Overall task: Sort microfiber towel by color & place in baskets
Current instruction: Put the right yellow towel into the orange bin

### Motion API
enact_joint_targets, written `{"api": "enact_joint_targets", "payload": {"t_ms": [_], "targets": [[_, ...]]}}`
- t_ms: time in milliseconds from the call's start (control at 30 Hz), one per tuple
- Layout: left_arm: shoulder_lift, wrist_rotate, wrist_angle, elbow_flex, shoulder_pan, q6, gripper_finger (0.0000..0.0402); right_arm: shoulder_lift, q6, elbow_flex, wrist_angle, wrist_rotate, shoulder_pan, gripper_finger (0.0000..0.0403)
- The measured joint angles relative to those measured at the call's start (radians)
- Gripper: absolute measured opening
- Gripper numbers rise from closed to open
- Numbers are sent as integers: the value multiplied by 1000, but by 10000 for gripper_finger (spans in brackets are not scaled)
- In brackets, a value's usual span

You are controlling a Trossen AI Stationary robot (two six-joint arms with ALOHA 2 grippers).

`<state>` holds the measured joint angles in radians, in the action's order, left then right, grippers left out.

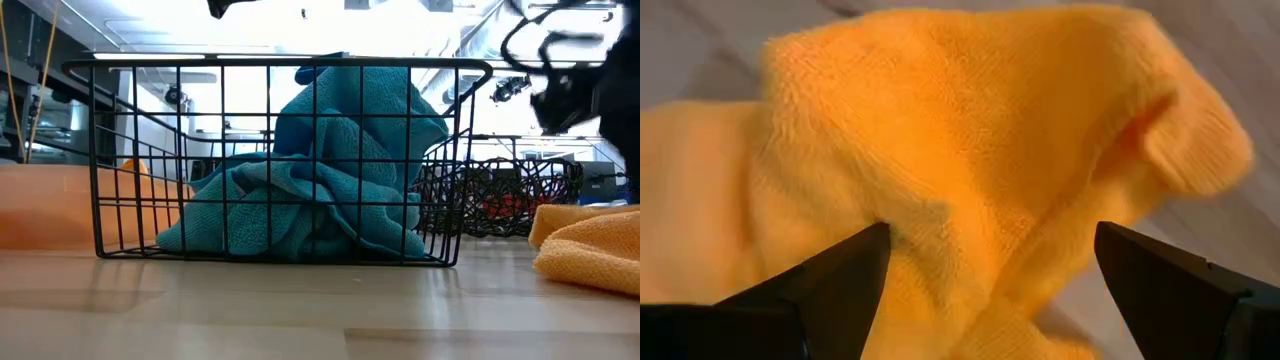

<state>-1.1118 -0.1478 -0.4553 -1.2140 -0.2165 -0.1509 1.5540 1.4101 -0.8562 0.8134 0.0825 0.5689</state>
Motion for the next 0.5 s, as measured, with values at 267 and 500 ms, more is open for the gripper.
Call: {"api": "enact_joint_targets", "payload": {"t_ms": [267, 500], "targets": [[0, 4, 46, 0, 2, -79, 273, 152, -78, -11, -91, -19, -10, 303], [0, 36, 193, 0, 2, 64, 273, 40, -156, 1, -23, -42, 29, 27]]}}
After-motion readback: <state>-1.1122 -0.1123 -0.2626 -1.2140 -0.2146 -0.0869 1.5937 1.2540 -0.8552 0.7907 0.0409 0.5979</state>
